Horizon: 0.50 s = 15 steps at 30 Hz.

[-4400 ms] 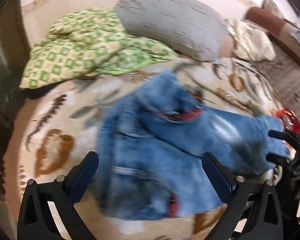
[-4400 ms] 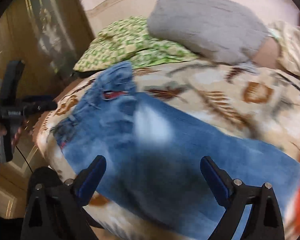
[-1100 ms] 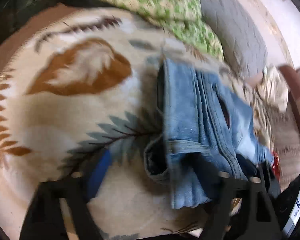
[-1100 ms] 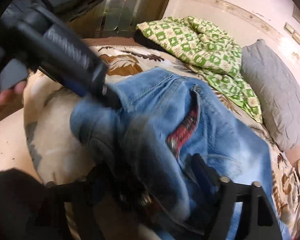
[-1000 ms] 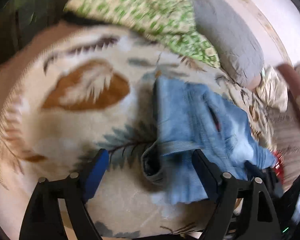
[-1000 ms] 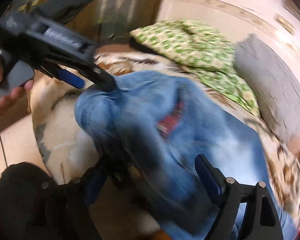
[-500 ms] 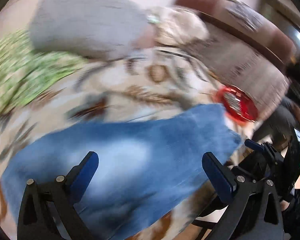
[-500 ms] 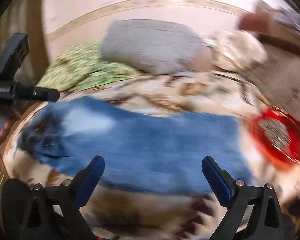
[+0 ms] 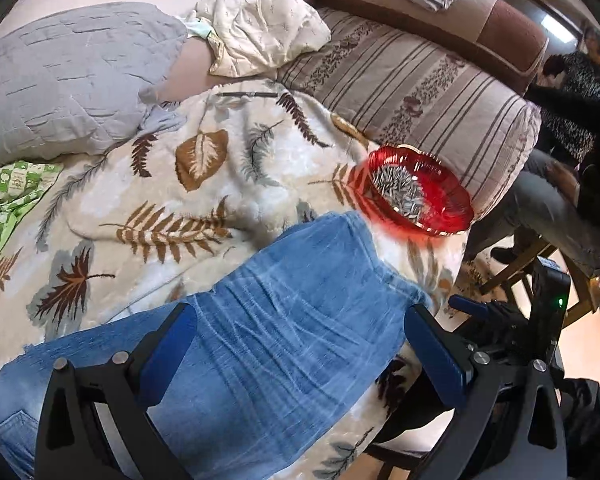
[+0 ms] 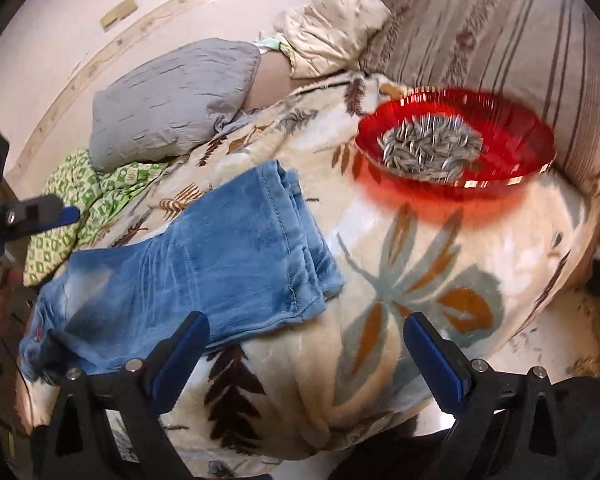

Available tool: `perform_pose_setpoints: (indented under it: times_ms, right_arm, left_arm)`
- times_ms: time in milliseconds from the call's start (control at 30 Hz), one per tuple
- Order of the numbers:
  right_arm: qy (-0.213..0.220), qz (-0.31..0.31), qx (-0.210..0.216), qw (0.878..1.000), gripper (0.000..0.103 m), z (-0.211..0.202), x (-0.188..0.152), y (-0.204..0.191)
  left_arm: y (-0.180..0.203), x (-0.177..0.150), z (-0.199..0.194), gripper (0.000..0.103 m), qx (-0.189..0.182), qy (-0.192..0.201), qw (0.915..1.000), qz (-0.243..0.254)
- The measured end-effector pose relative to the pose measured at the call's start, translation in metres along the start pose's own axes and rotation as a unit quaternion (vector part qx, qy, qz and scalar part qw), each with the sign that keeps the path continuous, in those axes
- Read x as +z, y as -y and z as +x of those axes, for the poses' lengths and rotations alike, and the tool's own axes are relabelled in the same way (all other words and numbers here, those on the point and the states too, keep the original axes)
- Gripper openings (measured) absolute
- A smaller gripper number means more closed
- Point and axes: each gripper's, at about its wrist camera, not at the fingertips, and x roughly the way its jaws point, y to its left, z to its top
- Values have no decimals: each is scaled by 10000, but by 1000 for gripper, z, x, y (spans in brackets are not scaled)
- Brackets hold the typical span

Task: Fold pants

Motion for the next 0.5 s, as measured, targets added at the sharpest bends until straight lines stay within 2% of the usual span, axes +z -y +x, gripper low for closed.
perform_pose_setpoints:
  times_ms: [200,300,400,500]
  right_arm:
    - [-163,287,365,9988,99,23,-5,8]
    - [-193,462,539,9973,99,33,-3,12]
    - [-64,555,716,9959,100,37,3,13]
    - [-42,570,937,9940,99,42,6,13]
  left_arm:
    - [1,2,12,103,162,-225,9995,135]
    - [10,12,21,103,148,-223,9988,408]
    - [23,27,44,103,136,-311,9961,813]
    - [33,45,76,103,12,-560,9943,910]
